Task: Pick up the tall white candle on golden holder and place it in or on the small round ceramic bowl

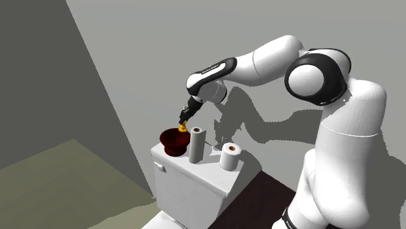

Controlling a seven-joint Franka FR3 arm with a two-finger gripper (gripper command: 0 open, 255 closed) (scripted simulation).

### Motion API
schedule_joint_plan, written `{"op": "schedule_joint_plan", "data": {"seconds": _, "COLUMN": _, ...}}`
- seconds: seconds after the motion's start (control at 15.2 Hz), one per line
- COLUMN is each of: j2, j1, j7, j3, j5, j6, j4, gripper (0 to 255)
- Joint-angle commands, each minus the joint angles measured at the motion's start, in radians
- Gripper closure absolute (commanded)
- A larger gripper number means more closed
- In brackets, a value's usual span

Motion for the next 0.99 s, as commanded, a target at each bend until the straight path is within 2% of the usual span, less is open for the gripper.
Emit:
{"op": "schedule_joint_plan", "data": {"seconds": 0.0, "j2": 0.064, "j1": 0.003, "j7": 0.026, "j3": 0.014, "j5": 0.015, "j6": -0.019, "j4": 0.08, "gripper": 255}}
{"op": "schedule_joint_plan", "data": {"seconds": 0.07, "j2": 0.095, "j1": 0.003, "j7": 0.037, "j3": 0.02, "j5": 0.021, "j6": -0.026, "j4": 0.119, "gripper": 255}}
{"op": "schedule_joint_plan", "data": {"seconds": 0.73, "j2": 0.174, "j1": -0.029, "j7": -0.062, "j3": 0.067, "j5": 0.13, "j6": 0.052, "j4": 0.097, "gripper": 255}}
{"op": "schedule_joint_plan", "data": {"seconds": 0.92, "j2": 0.174, "j1": -0.029, "j7": -0.062, "j3": 0.067, "j5": 0.13, "j6": 0.052, "j4": 0.097, "gripper": 255}}
